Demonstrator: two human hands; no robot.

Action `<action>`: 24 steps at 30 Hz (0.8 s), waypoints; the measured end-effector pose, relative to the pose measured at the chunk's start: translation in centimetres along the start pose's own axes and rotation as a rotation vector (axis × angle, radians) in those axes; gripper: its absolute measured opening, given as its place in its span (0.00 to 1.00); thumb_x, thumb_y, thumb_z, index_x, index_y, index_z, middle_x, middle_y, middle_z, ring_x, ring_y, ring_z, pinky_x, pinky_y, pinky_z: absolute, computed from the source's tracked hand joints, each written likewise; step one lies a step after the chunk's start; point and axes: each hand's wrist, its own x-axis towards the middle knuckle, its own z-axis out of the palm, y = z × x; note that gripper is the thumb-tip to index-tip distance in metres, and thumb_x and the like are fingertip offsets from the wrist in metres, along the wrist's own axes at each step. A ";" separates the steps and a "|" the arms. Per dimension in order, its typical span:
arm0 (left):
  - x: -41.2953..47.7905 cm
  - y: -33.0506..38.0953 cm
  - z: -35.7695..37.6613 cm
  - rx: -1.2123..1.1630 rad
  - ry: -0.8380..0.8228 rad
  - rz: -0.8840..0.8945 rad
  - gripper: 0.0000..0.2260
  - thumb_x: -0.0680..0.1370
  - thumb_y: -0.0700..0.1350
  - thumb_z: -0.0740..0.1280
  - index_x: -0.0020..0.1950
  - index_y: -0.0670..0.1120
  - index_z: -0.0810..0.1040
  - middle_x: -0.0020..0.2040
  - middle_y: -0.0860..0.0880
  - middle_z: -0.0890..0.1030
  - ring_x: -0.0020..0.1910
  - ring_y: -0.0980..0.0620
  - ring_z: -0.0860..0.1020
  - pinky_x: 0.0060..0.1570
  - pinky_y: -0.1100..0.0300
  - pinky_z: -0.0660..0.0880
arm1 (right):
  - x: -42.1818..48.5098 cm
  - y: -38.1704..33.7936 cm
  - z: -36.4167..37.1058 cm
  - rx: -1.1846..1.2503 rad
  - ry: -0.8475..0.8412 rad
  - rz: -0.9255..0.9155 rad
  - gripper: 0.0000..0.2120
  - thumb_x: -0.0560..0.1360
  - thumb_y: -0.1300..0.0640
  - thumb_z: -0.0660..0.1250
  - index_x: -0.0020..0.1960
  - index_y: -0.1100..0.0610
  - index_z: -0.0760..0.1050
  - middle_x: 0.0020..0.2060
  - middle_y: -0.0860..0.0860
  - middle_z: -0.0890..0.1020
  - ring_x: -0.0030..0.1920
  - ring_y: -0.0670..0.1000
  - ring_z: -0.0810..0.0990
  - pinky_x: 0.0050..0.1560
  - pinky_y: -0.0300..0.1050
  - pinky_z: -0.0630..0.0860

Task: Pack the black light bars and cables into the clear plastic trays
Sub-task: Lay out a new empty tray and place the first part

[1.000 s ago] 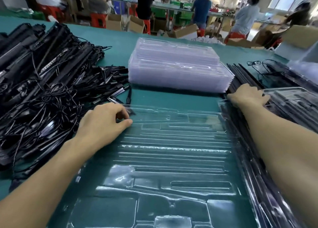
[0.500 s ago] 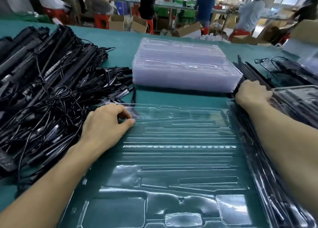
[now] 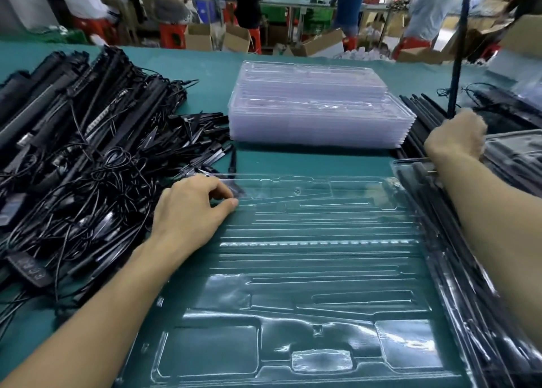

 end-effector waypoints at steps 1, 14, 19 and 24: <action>0.0 0.1 0.0 0.008 0.002 0.009 0.05 0.73 0.54 0.74 0.43 0.55 0.83 0.45 0.57 0.82 0.48 0.51 0.79 0.53 0.49 0.76 | -0.4 -0.3 -0.4 0.003 0.036 -0.096 0.13 0.81 0.60 0.59 0.64 0.62 0.71 0.62 0.63 0.74 0.61 0.65 0.75 0.62 0.60 0.70; 0.7 -1.3 -2.2 0.367 0.029 0.186 0.16 0.78 0.61 0.63 0.48 0.52 0.84 0.47 0.51 0.83 0.49 0.44 0.80 0.43 0.49 0.77 | -12.7 1.1 -8.9 0.220 -0.382 -0.818 0.10 0.79 0.63 0.63 0.59 0.64 0.77 0.49 0.62 0.82 0.50 0.62 0.79 0.50 0.50 0.69; 0.3 -0.2 -2.6 0.374 -0.046 0.201 0.17 0.79 0.62 0.60 0.53 0.52 0.82 0.53 0.50 0.82 0.56 0.45 0.77 0.51 0.48 0.75 | -17.3 3.8 -11.3 0.273 -0.514 -0.622 0.04 0.79 0.58 0.64 0.48 0.50 0.75 0.33 0.48 0.79 0.34 0.45 0.76 0.35 0.32 0.68; -1.6 2.2 -2.7 0.217 -0.332 0.175 0.43 0.58 0.85 0.52 0.64 0.62 0.74 0.64 0.55 0.74 0.66 0.51 0.71 0.66 0.46 0.69 | -21.4 5.2 -9.2 0.271 -0.518 -0.521 0.09 0.81 0.53 0.61 0.45 0.54 0.75 0.33 0.50 0.77 0.37 0.49 0.75 0.38 0.45 0.67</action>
